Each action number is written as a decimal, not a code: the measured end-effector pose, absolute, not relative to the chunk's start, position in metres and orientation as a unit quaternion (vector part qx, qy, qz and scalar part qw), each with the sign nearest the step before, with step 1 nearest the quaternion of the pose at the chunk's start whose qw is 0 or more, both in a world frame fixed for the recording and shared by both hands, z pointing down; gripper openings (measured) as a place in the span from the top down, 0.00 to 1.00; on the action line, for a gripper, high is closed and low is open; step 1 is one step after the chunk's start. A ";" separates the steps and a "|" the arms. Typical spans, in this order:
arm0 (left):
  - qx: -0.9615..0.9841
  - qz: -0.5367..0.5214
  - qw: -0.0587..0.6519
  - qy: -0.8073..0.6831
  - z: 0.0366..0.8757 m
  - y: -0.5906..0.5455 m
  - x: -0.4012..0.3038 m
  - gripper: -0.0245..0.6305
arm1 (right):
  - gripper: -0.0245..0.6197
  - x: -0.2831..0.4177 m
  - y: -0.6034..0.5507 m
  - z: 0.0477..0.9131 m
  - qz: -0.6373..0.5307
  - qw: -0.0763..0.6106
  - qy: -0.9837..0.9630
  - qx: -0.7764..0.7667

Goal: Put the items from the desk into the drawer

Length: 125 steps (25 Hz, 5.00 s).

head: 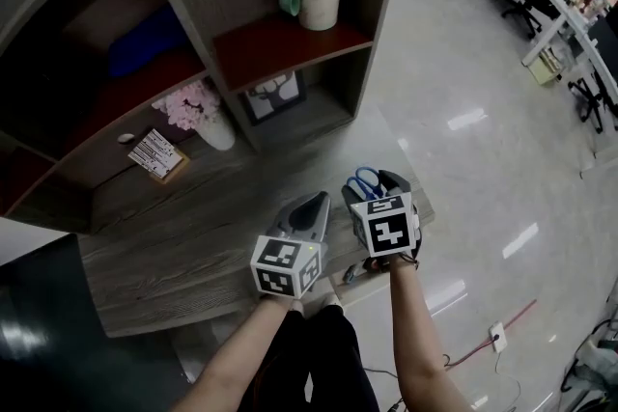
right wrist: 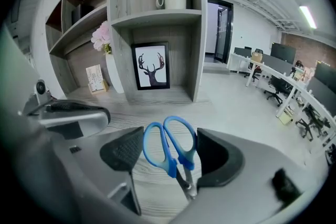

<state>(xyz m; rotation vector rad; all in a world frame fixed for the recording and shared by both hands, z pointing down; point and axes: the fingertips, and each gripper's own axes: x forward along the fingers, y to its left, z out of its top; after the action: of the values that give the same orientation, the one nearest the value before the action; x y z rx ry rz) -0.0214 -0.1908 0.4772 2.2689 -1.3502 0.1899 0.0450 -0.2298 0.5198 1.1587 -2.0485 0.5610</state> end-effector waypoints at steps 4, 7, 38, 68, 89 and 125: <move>0.836 0.069 0.243 -0.487 0.469 -0.178 -0.017 0.95 | 0.45 0.049 -0.215 0.508 0.214 0.350 -0.790 0.455; 0.839 0.071 0.242 -0.482 0.463 -0.167 -0.015 0.95 | 0.45 0.052 -0.204 0.499 0.213 0.345 -0.788 0.463; 0.884 0.109 0.247 -0.382 0.488 -0.042 0.053 0.95 | 0.45 0.110 -0.047 0.525 0.257 0.356 -0.731 0.522; 0.871 0.161 0.269 -0.379 0.606 0.011 0.034 0.95 | 0.45 0.083 -0.031 0.650 0.301 0.394 -0.735 0.462; 0.859 0.154 0.287 -0.396 0.621 0.000 0.026 0.95 | 0.45 0.068 -0.052 0.683 0.238 0.415 -0.757 0.445; 0.882 0.152 0.264 -0.360 0.562 0.007 0.046 0.95 | 0.95 0.128 -0.020 0.599 0.277 0.278 -0.703 0.593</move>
<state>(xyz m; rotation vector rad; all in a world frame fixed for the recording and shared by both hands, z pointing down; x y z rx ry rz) 0.0456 0.0068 0.5620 2.3839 -0.9724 0.4118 0.1276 -0.0203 0.5994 1.5913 -1.8873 0.7446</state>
